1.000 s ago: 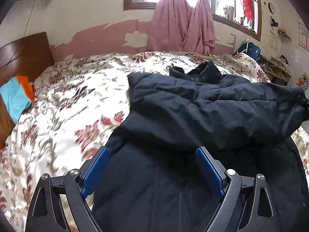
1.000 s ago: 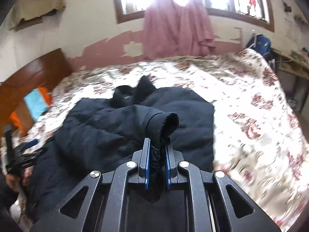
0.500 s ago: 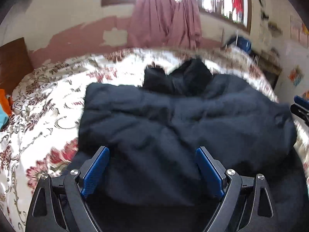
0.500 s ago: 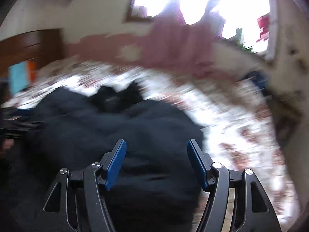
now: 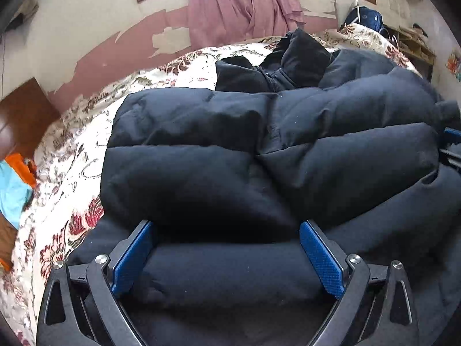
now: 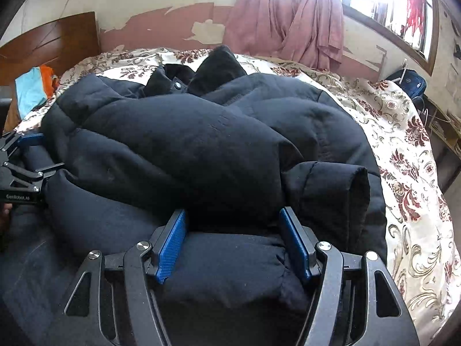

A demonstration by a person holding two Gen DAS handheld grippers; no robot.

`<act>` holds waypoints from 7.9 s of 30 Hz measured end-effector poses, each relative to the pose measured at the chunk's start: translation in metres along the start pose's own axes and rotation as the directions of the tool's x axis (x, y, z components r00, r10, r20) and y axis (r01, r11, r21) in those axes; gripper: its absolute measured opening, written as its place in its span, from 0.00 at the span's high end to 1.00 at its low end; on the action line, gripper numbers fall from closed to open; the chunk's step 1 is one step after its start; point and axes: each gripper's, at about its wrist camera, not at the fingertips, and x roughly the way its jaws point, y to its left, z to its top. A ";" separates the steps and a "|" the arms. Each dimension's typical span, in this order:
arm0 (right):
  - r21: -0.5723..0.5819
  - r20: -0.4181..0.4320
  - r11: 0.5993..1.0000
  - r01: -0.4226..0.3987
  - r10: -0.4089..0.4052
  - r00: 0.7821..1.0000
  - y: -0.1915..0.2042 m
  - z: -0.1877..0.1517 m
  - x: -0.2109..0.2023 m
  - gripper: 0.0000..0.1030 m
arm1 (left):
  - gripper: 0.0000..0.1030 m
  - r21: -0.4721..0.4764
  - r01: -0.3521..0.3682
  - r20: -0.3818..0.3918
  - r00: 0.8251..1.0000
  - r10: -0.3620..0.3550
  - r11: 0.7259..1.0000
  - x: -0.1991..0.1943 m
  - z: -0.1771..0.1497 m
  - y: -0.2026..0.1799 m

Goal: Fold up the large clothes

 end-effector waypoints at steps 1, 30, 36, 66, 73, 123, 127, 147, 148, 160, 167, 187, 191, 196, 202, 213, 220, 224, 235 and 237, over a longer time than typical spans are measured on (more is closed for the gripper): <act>0.005 -0.014 1.000 -0.016 0.016 1.000 -0.003 0.003 -0.006 0.40 | 0.03 -0.010 0.022 -0.030 0.999 -0.022 1.000 -0.004 0.003 0.004; 0.350 -0.102 0.930 -0.112 0.157 0.982 -0.008 0.238 0.180 0.54 | 0.43 -0.341 0.119 -0.089 0.983 -0.158 0.933 0.161 0.231 0.058; 0.293 -0.097 0.949 -0.118 0.153 0.984 -0.001 0.242 0.182 0.82 | 0.93 -0.327 0.277 -0.041 0.951 -0.306 0.904 0.164 0.228 0.050; -0.144 -0.119 0.989 -0.034 0.017 0.993 -0.014 0.122 0.096 0.96 | 0.92 -0.168 0.265 0.040 0.964 -0.262 0.950 0.060 0.106 0.063; -0.170 -0.081 0.985 -0.022 0.008 0.997 -0.012 0.117 0.082 0.96 | 0.92 -0.108 0.388 0.164 0.915 -0.369 0.915 0.020 0.122 0.048; 0.148 -0.229 0.956 -0.254 0.282 0.931 -0.014 0.150 0.109 0.93 | 0.96 -0.161 0.488 -0.104 0.856 -0.506 0.858 0.094 0.127 -0.002; 0.131 -0.121 0.965 -0.229 0.245 0.962 -0.020 0.147 0.063 0.43 | 0.91 -0.211 0.453 -0.087 0.874 -0.478 0.866 0.073 0.129 0.005; 0.034 0.252 0.997 -0.068 0.057 0.966 -0.012 0.115 -0.151 0.02 | 0.03 -0.185 0.331 0.388 0.890 -0.241 0.925 -0.178 0.079 0.018; 0.038 0.265 0.997 -0.070 0.057 0.963 -0.010 0.111 -0.159 0.02 | 0.02 -0.177 0.325 0.402 0.885 -0.233 0.929 -0.189 0.073 0.018; 0.091 0.358 0.994 -0.063 0.027 0.933 -0.006 0.063 -0.222 0.02 | 0.00 -0.167 0.239 0.459 0.878 -0.140 0.957 -0.260 0.021 0.018; 0.100 0.431 0.994 -0.043 -0.004 0.903 0.004 0.019 -0.257 0.02 | 0.00 -0.239 0.192 0.445 0.893 -0.068 0.952 -0.275 -0.022 0.019; 0.079 0.425 0.997 -0.024 -0.012 0.905 0.028 -0.072 -0.292 0.02 | 0.00 -0.107 0.011 0.442 0.896 0.038 0.994 -0.309 -0.117 -0.012; 0.091 0.416 0.996 -0.021 -0.018 0.909 0.029 -0.090 -0.293 0.02 | 0.00 -0.127 0.022 0.416 0.909 0.033 0.992 -0.308 -0.139 -0.009; 0.090 0.407 0.996 -0.020 -0.018 0.913 0.034 -0.112 -0.296 0.02 | 0.00 -0.115 0.015 0.383 0.923 0.030 0.993 -0.306 -0.162 -0.003; 0.059 0.387 0.998 -0.016 -0.008 0.922 0.045 -0.129 -0.296 0.02 | 0.00 -0.086 0.000 0.350 0.936 0.030 0.996 -0.302 -0.189 0.004; 0.043 0.311 0.996 -0.075 0.058 0.949 0.066 -0.176 -0.284 0.02 | 0.00 -0.037 0.028 0.295 0.955 -0.015 0.999 -0.294 -0.235 0.003; -0.040 0.246 0.996 -0.075 0.083 0.966 0.078 -0.203 -0.279 0.02 | 0.00 0.024 0.064 0.260 0.963 -0.068 0.998 -0.288 -0.262 0.002; -0.103 0.207 0.991 -0.084 0.104 0.973 0.086 -0.212 -0.278 0.02 | 0.00 0.052 0.091 0.235 0.967 -0.101 0.995 -0.284 -0.274 0.002; -0.286 0.073 0.957 0.042 -0.022 0.997 0.100 -0.244 -0.260 0.02 | 0.00 0.244 0.006 0.191 0.980 -0.054 0.970 -0.265 -0.324 -0.013; -0.301 0.066 0.951 0.067 -0.049 0.997 0.100 -0.245 -0.258 0.02 | 0.00 0.266 -0.035 0.189 0.982 -0.017 0.963 -0.259 -0.331 -0.015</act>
